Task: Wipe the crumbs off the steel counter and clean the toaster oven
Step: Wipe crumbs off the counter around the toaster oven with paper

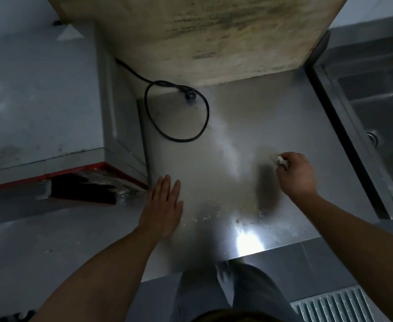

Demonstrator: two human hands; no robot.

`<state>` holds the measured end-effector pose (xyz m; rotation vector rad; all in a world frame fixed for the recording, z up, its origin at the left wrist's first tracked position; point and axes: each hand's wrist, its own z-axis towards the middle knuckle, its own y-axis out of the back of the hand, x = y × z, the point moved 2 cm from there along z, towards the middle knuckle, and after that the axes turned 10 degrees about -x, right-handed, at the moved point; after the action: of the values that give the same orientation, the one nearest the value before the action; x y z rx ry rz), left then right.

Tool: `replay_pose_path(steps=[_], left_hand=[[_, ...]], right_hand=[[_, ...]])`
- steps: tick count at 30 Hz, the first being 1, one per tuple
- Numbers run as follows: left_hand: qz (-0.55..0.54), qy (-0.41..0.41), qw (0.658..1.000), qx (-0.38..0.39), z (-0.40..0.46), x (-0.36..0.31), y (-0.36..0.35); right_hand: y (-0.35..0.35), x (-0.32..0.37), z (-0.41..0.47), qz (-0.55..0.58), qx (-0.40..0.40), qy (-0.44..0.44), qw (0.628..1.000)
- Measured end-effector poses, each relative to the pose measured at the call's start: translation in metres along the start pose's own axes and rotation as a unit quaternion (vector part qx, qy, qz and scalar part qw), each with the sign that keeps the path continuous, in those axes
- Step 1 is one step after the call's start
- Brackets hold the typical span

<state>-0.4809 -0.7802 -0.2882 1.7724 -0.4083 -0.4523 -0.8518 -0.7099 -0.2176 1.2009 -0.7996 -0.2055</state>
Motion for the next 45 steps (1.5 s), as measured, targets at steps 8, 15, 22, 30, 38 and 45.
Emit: replay_pose_path(steps=[8, 15, 22, 30, 38, 45], left_hand=[[0.056, 0.012, 0.998, -0.034, 0.002, 0.002, -0.013], [0.047, 0.001, 0.997, -0.066, 0.006, 0.004, -0.012], [0.047, -0.008, 0.996, -0.079, 0.005, 0.009, -0.010], [0.046, -0.016, 0.996, -0.075, 0.006, 0.013, -0.008], [0.017, -0.019, 0.997, -0.066, 0.007, 0.016, -0.009], [-0.036, -0.042, 0.997, -0.062, 0.005, 0.025, -0.011]], right_hand=[[-0.038, -0.033, -0.025, -0.003, 0.007, -0.003, 1.000], [-0.063, 0.017, -0.080, 0.071, 0.118, 0.138, 0.981], [-0.041, 0.030, -0.057, 0.128, 0.114, 0.157, 0.973], [-0.055, -0.002, 0.017, -0.009, 0.025, 0.045, 0.999], [-0.096, 0.088, -0.107, 0.030, 0.087, 0.139, 0.986], [-0.082, 0.110, -0.139, 0.055, 0.160, 0.188, 0.967]])
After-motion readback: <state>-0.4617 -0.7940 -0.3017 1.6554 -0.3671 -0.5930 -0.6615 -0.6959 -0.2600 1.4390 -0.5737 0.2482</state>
